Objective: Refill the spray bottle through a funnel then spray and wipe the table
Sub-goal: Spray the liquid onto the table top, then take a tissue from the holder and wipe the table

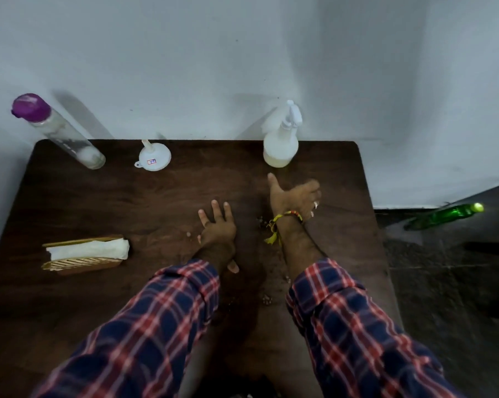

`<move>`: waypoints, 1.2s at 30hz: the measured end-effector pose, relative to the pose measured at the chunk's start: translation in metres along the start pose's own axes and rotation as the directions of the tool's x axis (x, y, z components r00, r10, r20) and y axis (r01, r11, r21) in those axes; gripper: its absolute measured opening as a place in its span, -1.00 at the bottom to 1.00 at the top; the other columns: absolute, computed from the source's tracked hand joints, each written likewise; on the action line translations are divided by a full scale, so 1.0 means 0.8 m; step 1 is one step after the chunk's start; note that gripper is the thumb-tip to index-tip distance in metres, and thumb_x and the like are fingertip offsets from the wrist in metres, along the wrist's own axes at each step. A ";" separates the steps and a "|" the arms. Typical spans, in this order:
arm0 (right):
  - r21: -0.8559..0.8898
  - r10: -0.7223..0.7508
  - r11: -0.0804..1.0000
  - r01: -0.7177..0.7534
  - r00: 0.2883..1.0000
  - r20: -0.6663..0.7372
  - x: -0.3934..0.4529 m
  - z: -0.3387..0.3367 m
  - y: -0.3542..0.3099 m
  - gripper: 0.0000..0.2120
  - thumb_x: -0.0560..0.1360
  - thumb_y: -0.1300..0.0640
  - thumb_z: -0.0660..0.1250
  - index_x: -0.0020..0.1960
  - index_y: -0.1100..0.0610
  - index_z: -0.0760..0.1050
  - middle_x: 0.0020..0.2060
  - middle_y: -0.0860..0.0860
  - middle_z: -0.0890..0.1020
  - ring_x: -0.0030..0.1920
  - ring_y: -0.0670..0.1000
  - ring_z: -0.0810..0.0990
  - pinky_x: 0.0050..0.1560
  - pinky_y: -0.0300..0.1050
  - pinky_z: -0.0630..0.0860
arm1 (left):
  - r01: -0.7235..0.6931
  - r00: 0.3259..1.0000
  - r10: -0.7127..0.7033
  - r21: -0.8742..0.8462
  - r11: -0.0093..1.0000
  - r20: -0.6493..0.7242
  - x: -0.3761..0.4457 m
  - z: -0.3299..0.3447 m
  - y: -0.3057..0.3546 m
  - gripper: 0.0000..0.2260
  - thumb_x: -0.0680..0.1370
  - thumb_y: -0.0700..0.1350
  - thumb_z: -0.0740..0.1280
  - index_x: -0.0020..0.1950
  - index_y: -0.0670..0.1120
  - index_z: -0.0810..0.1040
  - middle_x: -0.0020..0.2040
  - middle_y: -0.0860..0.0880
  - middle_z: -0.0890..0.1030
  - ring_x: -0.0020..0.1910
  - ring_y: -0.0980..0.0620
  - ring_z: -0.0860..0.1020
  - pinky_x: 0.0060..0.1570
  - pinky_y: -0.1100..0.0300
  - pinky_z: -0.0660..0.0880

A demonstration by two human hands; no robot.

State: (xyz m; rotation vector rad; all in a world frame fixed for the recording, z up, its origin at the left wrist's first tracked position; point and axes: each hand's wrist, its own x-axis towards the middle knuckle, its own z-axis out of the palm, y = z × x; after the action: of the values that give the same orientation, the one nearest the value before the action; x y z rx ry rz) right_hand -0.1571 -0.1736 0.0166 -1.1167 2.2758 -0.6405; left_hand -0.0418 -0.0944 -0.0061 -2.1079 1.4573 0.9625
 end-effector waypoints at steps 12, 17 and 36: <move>-0.043 -0.173 0.983 0.176 0.982 0.076 -0.127 -0.046 0.084 -0.41 0.36 -0.11 0.52 0.19 0.16 0.36 0.15 0.16 0.54 0.15 0.24 0.55 0.11 0.10 0.51 | -0.325 0.865 0.147 -0.315 0.892 -0.479 -0.092 0.090 -0.138 -0.25 0.53 0.07 0.39 0.59 -0.08 0.09 0.61 -0.08 0.01 0.59 -0.05 -0.07 0.51 0.02 -0.16; 0.045 -0.305 0.952 0.301 0.942 0.141 -0.186 -0.030 0.081 -0.55 0.37 -0.04 0.53 0.12 0.12 0.43 0.04 0.11 0.61 0.04 0.17 0.60 0.06 0.05 0.54 | -0.157 0.838 -0.138 -0.475 0.866 -0.528 -0.140 0.124 -0.244 -0.34 0.57 0.06 0.33 0.58 -0.08 0.15 0.59 -0.07 0.12 0.57 -0.02 0.06 0.54 0.09 -0.03; 0.011 -0.529 0.769 0.639 0.627 0.573 -0.337 0.120 -0.058 -0.84 0.49 0.08 0.41 0.01 0.06 0.71 -0.04 0.03 0.73 0.04 0.06 0.67 0.07 -0.18 0.52 | 0.236 0.960 -0.280 -0.452 0.860 -0.031 -0.122 0.170 -0.380 0.33 0.24 0.49 0.37 0.48 -0.14 -0.51 0.49 -0.23 -0.48 0.48 -0.30 -0.42 0.42 -0.33 -0.29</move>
State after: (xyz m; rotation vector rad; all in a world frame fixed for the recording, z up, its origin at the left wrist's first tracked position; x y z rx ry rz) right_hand 0.0713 0.0036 0.0380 -1.9007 1.4680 -0.2538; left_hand 0.1759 0.1727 -0.0449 -2.6268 1.0170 1.1866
